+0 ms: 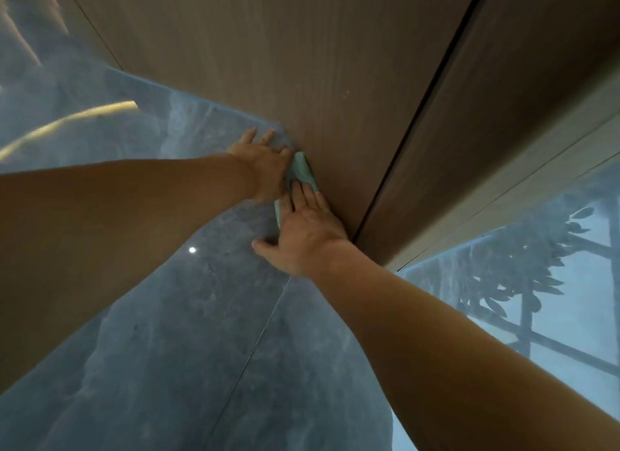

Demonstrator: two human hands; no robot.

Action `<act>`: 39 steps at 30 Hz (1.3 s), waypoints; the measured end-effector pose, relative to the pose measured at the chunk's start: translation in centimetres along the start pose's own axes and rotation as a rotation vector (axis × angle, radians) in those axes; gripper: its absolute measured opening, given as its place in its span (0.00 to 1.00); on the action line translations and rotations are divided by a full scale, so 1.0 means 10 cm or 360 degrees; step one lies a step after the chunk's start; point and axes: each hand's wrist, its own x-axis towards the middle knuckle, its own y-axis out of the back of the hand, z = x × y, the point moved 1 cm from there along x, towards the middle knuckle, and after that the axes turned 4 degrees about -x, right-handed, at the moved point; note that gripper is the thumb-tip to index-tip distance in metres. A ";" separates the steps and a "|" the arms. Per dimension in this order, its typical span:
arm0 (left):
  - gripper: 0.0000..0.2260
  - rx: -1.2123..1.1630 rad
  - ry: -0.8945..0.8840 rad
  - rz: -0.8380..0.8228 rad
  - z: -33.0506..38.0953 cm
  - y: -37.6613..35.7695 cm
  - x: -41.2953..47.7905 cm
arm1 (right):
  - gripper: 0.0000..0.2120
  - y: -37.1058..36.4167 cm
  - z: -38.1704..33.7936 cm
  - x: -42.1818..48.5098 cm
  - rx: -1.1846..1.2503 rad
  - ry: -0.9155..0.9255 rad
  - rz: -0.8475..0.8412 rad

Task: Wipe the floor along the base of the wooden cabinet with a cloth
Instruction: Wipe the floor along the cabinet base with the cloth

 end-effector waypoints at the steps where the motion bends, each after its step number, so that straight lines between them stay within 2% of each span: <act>1: 0.31 -0.0073 -0.0024 0.0129 0.03 0.02 -0.05 | 0.47 0.02 0.01 -0.01 -0.0009 0.0028 -0.0004; 3: 0.30 -0.0270 -0.0126 0.0404 0.10 0.02 -0.20 | 0.45 0.05 0.04 -0.07 0.0005 0.0071 -0.0008; 4: 0.31 -0.0367 -0.0158 0.0441 0.14 -0.02 -0.31 | 0.45 0.04 0.05 -0.13 0.0028 0.0087 -0.0008; 10: 0.33 -0.0568 -0.0251 0.0265 0.32 -0.37 -0.59 | 0.45 -0.25 0.09 -0.64 0.0028 0.0088 -0.0032; 15: 0.33 -0.0474 -0.0179 0.0239 0.29 -0.28 -0.25 | 0.43 -0.17 -0.03 -0.34 0.0174 -0.0004 -0.0048; 22: 0.35 -0.0465 -0.0172 0.0195 0.03 -0.28 -0.05 | 0.47 -0.13 -0.06 -0.02 0.0278 -0.0028 0.0063; 26: 0.32 -0.0504 -0.0147 0.0221 0.01 -0.29 -0.04 | 0.45 -0.06 -0.04 0.06 0.0282 -0.0034 0.0022; 29: 0.32 -0.0597 -0.0052 0.0189 0.07 -0.26 -0.07 | 0.43 -0.05 -0.02 0.03 0.0190 -0.0023 0.0020; 33: 0.31 -0.0907 0.0093 0.0188 0.26 -0.29 -0.20 | 0.42 -0.08 0.01 -0.17 0.0124 0.0007 0.0124; 39: 0.29 -0.1026 0.0020 0.0232 0.70 -0.46 -0.67 | 0.45 -0.27 0.08 -0.82 0.0103 0.0059 0.0177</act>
